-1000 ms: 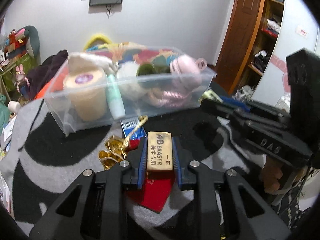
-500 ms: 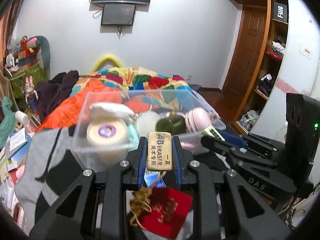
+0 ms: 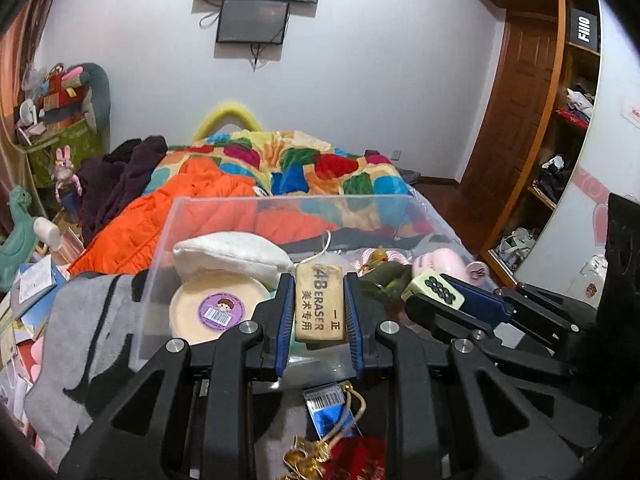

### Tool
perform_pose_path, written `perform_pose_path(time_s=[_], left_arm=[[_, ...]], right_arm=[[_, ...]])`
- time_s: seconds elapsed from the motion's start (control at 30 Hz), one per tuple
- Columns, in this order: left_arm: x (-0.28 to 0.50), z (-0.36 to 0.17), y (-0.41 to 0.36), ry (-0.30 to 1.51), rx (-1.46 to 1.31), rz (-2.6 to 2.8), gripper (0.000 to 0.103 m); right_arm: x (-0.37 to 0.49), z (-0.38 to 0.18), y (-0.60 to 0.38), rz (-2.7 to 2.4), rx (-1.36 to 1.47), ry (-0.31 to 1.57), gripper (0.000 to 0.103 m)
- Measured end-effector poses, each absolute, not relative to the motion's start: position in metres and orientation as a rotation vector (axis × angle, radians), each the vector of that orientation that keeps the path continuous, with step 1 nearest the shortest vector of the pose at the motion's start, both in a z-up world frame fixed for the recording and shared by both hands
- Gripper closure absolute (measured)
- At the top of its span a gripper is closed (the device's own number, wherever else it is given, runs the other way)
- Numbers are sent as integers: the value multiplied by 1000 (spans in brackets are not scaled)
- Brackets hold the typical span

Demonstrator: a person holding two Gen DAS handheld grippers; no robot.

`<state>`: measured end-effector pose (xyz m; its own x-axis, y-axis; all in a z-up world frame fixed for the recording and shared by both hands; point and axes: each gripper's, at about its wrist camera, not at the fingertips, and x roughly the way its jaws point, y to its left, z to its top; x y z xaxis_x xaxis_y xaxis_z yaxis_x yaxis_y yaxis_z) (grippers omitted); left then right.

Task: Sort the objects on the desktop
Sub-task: 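Carry the eraser into the box with the left tool while the right tool drops the tile in, then grasp the red velvet pouch with the left tool while the right tool moves toward the blue card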

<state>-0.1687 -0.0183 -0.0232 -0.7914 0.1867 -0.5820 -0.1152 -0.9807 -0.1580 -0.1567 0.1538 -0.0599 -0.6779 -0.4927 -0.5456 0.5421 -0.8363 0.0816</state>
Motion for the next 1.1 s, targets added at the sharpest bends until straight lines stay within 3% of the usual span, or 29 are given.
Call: perform_pose_path(time_s=[0.23, 0.83, 0.93, 1.1], left_arm=[[-177, -38, -25, -234, -996, 2775, 79], [-137, -25, -15, -170, -938, 2778, 79], [-129, -23, -15, -160, -935, 2768, 72], [-111, -24, -11, -101, -950, 2769, 71]], right_arm=[[-159, -65, 152, -2460, 752, 104, 81], [-140, -58, 166, -2463, 738, 56, 74], [-133, -57, 170, -2461, 733, 46, 67], [-122, -58, 178, -2462, 739, 19, 66]])
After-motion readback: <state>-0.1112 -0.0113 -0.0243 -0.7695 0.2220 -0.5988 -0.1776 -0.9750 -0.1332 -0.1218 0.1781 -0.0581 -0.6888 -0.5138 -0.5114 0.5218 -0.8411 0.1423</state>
